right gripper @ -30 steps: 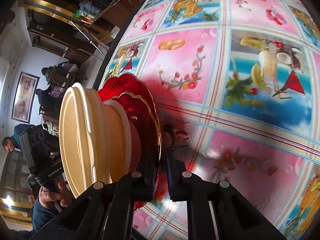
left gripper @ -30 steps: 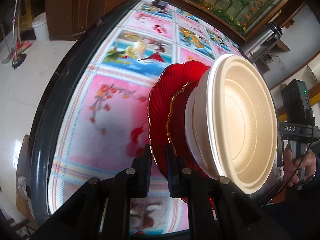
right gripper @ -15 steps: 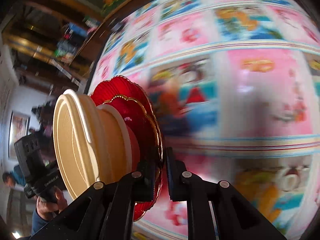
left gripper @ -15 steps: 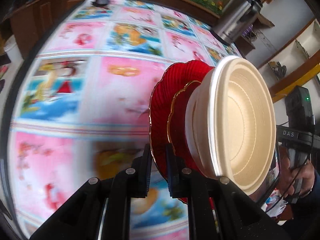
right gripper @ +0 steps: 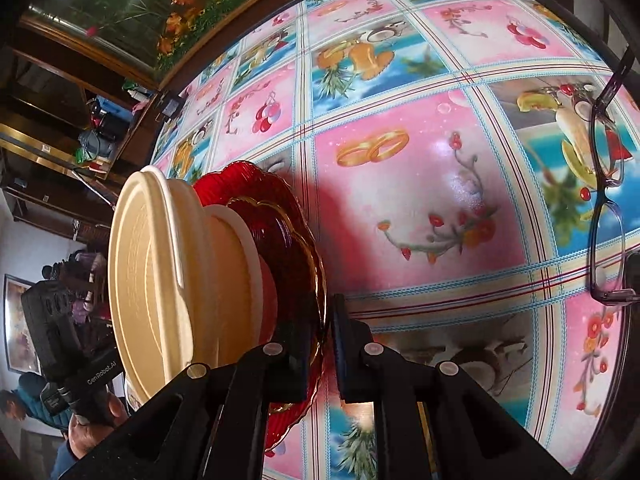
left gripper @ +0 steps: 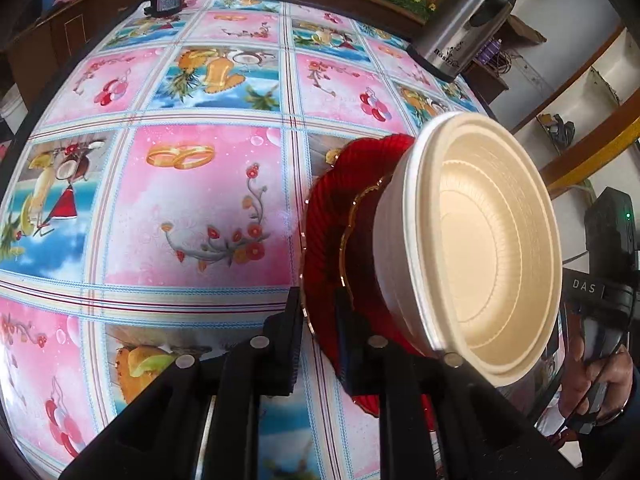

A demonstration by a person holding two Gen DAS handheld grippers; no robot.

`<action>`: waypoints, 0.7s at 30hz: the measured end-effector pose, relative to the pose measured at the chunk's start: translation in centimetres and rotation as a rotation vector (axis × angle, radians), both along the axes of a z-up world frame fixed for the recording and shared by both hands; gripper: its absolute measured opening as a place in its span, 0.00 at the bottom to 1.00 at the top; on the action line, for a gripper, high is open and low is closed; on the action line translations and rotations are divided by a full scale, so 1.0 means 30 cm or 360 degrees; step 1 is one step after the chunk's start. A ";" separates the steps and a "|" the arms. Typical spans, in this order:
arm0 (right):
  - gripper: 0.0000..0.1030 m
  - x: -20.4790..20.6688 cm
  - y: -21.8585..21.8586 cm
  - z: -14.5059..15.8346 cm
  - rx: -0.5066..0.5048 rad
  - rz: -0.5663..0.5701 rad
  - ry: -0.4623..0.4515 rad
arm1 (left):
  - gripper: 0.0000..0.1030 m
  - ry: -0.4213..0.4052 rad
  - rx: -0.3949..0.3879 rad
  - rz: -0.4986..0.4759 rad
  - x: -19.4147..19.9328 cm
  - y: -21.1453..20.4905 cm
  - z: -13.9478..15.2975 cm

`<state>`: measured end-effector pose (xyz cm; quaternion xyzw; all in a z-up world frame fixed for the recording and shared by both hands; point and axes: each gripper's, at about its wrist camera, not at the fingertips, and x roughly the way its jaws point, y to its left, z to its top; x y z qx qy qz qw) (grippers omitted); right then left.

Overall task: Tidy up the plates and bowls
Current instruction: 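Lower the stacked dishes onto the tablecloth and open both tools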

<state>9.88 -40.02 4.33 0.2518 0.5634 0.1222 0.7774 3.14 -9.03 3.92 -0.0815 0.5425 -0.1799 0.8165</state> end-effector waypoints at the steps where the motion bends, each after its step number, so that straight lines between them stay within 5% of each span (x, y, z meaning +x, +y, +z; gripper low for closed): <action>1: 0.12 -0.002 0.000 0.001 -0.0004 -0.0002 0.0002 | 0.23 -0.0005 -0.0016 0.0004 -0.003 0.007 0.005; 3: 0.12 -0.008 0.002 0.006 -0.0012 -0.0002 -0.0004 | 0.43 -0.0030 -0.0040 0.0018 -0.008 0.020 0.019; 17: 0.12 -0.102 -0.031 0.125 -0.0104 -0.0059 -0.0120 | 0.55 -0.0077 -0.0056 0.0055 -0.128 0.100 0.062; 21: 0.22 -0.142 -0.023 0.150 -0.0129 -0.0074 -0.0142 | 0.61 -0.0124 -0.0039 0.0082 -0.182 0.114 0.083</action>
